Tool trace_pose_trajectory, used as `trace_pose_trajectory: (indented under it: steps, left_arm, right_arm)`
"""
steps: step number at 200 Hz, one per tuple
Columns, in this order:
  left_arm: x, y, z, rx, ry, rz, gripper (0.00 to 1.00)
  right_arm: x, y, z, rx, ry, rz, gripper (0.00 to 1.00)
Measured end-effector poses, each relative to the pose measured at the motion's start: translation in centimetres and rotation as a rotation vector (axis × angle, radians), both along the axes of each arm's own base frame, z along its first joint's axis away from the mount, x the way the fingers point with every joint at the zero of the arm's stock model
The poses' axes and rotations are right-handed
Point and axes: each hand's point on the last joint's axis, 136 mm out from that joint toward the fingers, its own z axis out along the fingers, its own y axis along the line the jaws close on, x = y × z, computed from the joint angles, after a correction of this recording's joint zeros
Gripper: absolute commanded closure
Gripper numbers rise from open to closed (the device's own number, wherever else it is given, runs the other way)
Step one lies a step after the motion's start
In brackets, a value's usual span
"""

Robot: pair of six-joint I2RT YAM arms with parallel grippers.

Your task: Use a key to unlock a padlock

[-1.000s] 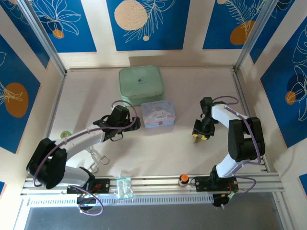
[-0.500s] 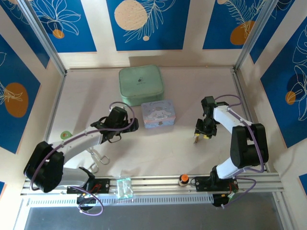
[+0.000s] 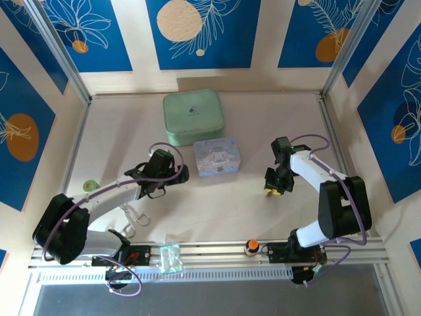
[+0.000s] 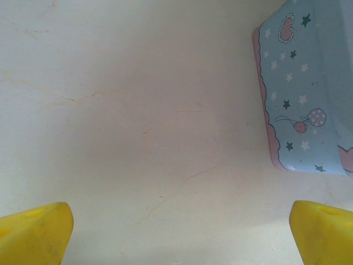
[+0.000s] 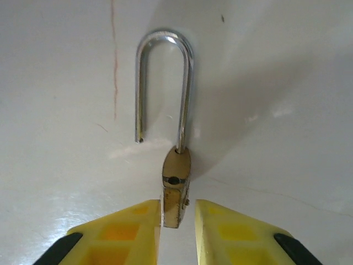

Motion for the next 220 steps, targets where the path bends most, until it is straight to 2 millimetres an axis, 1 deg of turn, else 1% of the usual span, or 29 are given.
trace_pose_trajectory:
  steps: [25, 86, 113, 153, 172, 185, 204, 220]
  left_arm:
    - [0.0, -0.2, -0.2, -0.006, 0.007, -0.006, 0.00]
    - [-0.4, -0.5, -0.8, -0.028, 0.030, -0.010, 0.00]
    - [-0.4, -0.6, -0.8, -0.038, 0.031, -0.004, 0.00]
    - [-0.4, -0.6, -0.8, -0.038, 0.032, -0.003, 0.00]
    - [-0.4, -0.6, -0.8, -0.038, 0.032, -0.003, 0.00]
    - [-0.4, -0.6, -0.8, -0.039, 0.033, 0.000, 0.00]
    - [-0.5, -0.5, -0.9, -0.038, 0.035, 0.000, 0.00]
    - [-0.5, -0.5, -0.7, -0.040, 0.031, 0.000, 0.00]
  right_arm:
    - [-0.9, -0.2, -0.3, -0.005, 0.010, -0.029, 0.89]
    - [-1.1, -0.5, -0.2, -0.019, -0.018, -0.071, 0.89]
    - [-1.4, -0.6, -0.2, -0.054, -0.021, -0.077, 0.81]
    - [-2.8, -0.8, -0.5, -0.106, 0.006, -0.080, 0.77]
    - [-3.3, -0.8, -0.6, -0.116, 0.012, -0.086, 0.68]
    - [-3.6, -0.9, -0.6, -0.123, 0.020, -0.093, 0.67]
    - [-3.6, -1.0, -0.6, -0.134, 0.018, -0.096, 0.65]
    - [-3.5, -1.1, -0.4, -0.136, 0.006, -0.096, 0.59]
